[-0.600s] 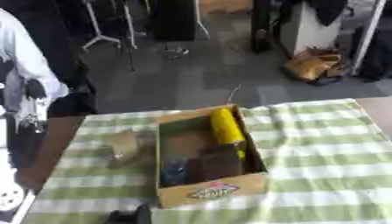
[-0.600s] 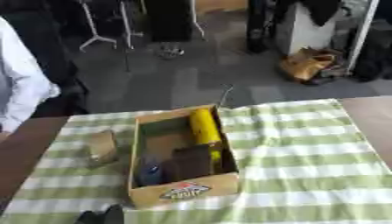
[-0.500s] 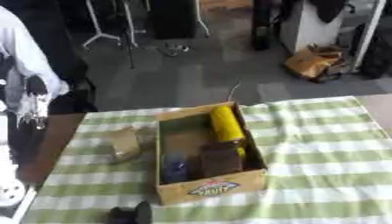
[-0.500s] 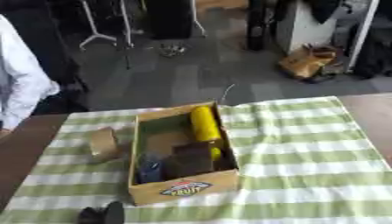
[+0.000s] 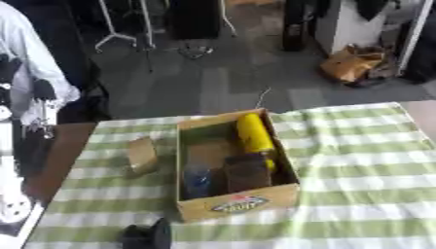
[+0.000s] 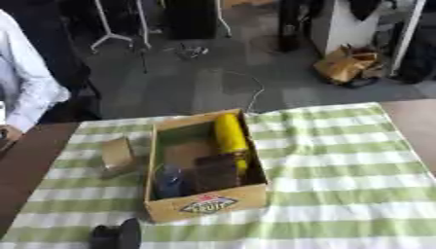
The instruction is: Pick up objects on the table and place them in the box.
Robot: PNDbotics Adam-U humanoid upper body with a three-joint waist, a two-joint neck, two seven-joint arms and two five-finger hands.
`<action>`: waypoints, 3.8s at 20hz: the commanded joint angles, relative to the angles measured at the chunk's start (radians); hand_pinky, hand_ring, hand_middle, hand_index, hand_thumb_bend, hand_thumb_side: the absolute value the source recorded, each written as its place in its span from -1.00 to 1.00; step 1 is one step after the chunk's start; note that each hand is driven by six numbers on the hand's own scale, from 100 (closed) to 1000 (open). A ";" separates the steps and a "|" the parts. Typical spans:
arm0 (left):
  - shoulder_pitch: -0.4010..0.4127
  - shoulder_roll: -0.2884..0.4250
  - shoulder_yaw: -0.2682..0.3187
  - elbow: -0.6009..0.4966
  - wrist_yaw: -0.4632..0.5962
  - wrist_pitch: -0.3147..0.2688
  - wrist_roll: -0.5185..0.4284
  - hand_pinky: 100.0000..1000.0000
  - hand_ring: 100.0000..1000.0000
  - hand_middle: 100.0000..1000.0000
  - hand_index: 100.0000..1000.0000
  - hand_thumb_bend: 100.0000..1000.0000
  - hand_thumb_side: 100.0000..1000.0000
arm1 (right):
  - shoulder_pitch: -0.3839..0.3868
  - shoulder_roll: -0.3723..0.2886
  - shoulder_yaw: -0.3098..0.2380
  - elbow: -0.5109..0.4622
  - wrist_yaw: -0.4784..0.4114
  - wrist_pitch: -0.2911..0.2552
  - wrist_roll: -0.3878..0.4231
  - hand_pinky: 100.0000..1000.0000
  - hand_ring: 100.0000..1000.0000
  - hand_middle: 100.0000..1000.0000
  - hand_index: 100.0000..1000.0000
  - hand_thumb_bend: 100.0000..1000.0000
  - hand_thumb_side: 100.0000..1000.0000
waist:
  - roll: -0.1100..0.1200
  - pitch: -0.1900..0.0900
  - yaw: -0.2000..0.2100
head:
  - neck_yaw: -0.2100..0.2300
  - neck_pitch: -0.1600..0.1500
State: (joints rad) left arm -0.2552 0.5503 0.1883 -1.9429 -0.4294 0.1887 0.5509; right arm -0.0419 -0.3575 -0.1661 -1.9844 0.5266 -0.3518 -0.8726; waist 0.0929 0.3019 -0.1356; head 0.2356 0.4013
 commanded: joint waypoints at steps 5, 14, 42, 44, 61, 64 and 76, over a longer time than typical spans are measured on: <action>-0.039 0.084 -0.013 0.038 -0.046 0.071 -0.114 0.93 1.00 0.97 0.99 -0.41 1.00 | 0.000 -0.029 0.002 -0.016 0.009 -0.029 -0.034 0.50 0.97 0.78 0.80 -1.00 1.00 | 0.000 -0.014 0.000 | 0.012 -0.042; -0.147 0.279 -0.107 0.205 -0.359 0.105 -0.698 0.98 1.00 0.95 1.00 -0.39 1.00 | 0.006 -0.034 0.012 -0.016 0.012 -0.027 -0.034 0.50 0.97 0.78 0.79 -1.00 1.00 | 0.004 -0.024 -0.008 | 0.019 -0.063; -0.518 0.334 -0.271 0.648 -0.469 -0.072 -1.297 1.00 1.00 1.00 1.00 0.46 0.67 | 0.010 -0.034 0.038 -0.016 0.019 -0.025 -0.018 0.49 0.97 0.77 0.77 -1.00 1.00 | 0.012 -0.024 -0.027 | 0.035 -0.111; -0.527 0.346 -0.300 0.642 -0.586 -0.124 -1.259 1.00 1.00 1.00 1.00 0.38 0.62 | 0.011 -0.035 0.040 -0.016 0.019 -0.024 -0.015 0.49 0.97 0.77 0.77 -1.00 1.00 | 0.014 -0.025 -0.029 | 0.032 -0.112; -0.700 0.250 -0.341 0.903 -0.114 0.476 -1.125 0.38 0.66 0.52 0.84 -0.55 1.00 | 0.025 -0.045 0.047 -0.016 0.014 -0.008 0.003 0.48 0.97 0.76 0.76 -1.00 1.00 | 0.036 -0.053 -0.002 | -0.002 -0.090; -0.734 0.219 -0.365 0.934 -0.085 0.545 -1.131 0.37 0.65 0.52 0.85 -0.57 1.00 | 0.029 -0.051 0.046 -0.016 0.010 -0.002 0.007 0.47 0.97 0.76 0.76 -1.00 1.00 | 0.044 -0.063 0.005 | -0.003 -0.079; -0.806 0.067 -0.436 1.106 -0.037 0.618 -1.170 0.45 0.66 0.61 0.92 -0.50 1.00 | 0.031 -0.088 0.050 -0.016 -0.037 0.019 0.039 0.46 0.97 0.75 0.75 -1.00 1.00 | 0.089 -0.113 0.010 | -0.022 -0.033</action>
State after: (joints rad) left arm -1.0358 0.6049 -0.2432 -0.8479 -0.4476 0.7154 -0.5171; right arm -0.0079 -0.4172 -0.1161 -1.9844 0.5006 -0.3254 -0.8311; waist 0.1903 0.2059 -0.1281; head 0.2167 0.3578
